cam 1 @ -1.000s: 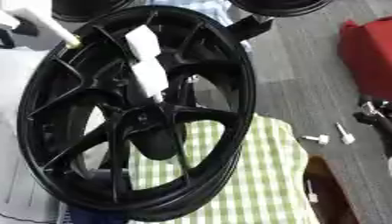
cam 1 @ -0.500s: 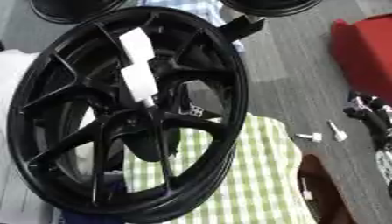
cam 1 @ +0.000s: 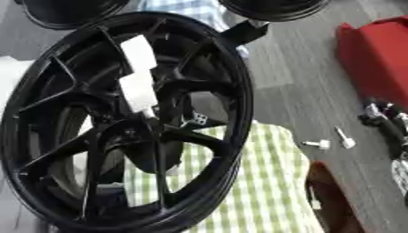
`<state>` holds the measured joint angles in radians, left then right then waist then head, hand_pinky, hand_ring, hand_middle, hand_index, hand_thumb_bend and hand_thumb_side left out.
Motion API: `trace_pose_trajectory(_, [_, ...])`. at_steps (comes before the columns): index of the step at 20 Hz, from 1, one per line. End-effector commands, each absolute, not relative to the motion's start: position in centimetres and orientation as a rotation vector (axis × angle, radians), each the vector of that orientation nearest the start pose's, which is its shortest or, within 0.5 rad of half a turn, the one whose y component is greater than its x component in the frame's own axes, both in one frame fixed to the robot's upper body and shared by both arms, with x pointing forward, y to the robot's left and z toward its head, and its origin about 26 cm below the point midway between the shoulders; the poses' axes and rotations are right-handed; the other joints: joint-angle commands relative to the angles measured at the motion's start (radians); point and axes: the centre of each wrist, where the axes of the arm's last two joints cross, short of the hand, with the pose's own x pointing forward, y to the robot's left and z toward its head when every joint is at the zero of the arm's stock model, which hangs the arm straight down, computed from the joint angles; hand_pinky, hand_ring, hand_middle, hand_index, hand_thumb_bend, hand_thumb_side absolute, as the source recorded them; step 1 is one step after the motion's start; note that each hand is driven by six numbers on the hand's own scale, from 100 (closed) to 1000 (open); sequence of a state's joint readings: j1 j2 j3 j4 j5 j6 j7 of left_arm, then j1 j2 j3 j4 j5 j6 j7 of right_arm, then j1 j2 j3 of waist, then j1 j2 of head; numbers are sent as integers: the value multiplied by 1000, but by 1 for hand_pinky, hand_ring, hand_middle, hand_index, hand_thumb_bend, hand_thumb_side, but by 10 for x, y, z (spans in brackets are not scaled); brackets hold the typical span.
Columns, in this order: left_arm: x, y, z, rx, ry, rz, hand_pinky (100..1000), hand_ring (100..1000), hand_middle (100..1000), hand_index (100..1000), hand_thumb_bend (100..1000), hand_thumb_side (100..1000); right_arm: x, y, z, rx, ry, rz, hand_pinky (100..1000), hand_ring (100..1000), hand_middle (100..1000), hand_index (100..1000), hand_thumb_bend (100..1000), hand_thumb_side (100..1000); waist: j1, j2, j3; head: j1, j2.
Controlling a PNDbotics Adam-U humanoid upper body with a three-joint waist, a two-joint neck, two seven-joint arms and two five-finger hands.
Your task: Pull the pin out of the wheel hub.
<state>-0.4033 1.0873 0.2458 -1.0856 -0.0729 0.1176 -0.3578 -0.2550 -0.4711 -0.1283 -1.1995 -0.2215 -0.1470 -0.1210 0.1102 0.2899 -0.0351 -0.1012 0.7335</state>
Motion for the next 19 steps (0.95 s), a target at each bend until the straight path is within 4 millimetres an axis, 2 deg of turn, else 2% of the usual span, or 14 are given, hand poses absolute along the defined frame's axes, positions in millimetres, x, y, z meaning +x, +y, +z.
trace_pose_trajectory(1, [297, 577, 267, 997, -1242, -511, 807, 759, 640, 804, 590, 579, 334, -415, 41, -415, -1681, -44, 731, 631, 686, 746, 243, 508, -2, -13, -1, 2, -14])
trace_pose_trajectory(2, [298, 577, 262, 1010, -1231, -521, 844, 799, 689, 838, 514, 704, 335, -415, 41, -415, -1681, -44, 731, 631, 686, 746, 242, 508, -2, -12, -2, 1, -14])
trace_pose_trajectory(3, [298, 577, 258, 1019, -1224, -526, 863, 817, 711, 853, 482, 751, 335, -415, 41, -414, -1681, -43, 731, 631, 686, 746, 242, 508, -2, -12, -2, 1, -14])
trace_pose_trajectory(4, [298, 576, 256, 1023, -1225, -531, 893, 843, 738, 872, 473, 782, 335, -415, 41, -414, -1681, -43, 731, 631, 686, 746, 241, 509, -2, -13, -2, 0, -15])
trace_pose_trajectory(6, [299, 574, 253, 1013, -1241, -540, 938, 874, 765, 904, 488, 790, 335, -415, 41, -414, -1680, -43, 731, 631, 686, 746, 241, 508, -2, -13, -2, 0, -17])
trace_pose_trajectory(10, [301, 569, 254, 961, -1304, -556, 931, 867, 755, 897, 546, 709, 335, -415, 41, -414, -1679, -42, 731, 630, 686, 746, 239, 508, -3, -15, -2, 2, -19])
trace_pose_trajectory(12, [301, 568, 258, 967, -1347, -531, 891, 834, 722, 860, 609, 568, 335, -415, 41, -415, -1679, -43, 731, 630, 686, 746, 240, 508, -2, -17, -1, 4, -18])
trace_pose_trajectory(14, [302, 566, 261, 969, -1408, -484, 901, 847, 763, 846, 595, 497, 335, -414, 41, -414, -1678, -43, 731, 630, 686, 746, 242, 506, -3, -19, 0, 9, -17])
trace_pose_trajectory(16, [304, 561, 259, 957, -1480, -439, 917, 849, 794, 854, 645, 459, 335, -414, 41, -413, -1678, -44, 731, 630, 686, 746, 242, 506, -3, -20, 0, 18, -17])
trace_pose_trajectory(19, [305, 554, 254, 934, -1575, -381, 882, 819, 785, 839, 742, 419, 335, -414, 41, -411, -1677, -45, 731, 630, 686, 746, 242, 506, -5, -22, 0, 40, -18])
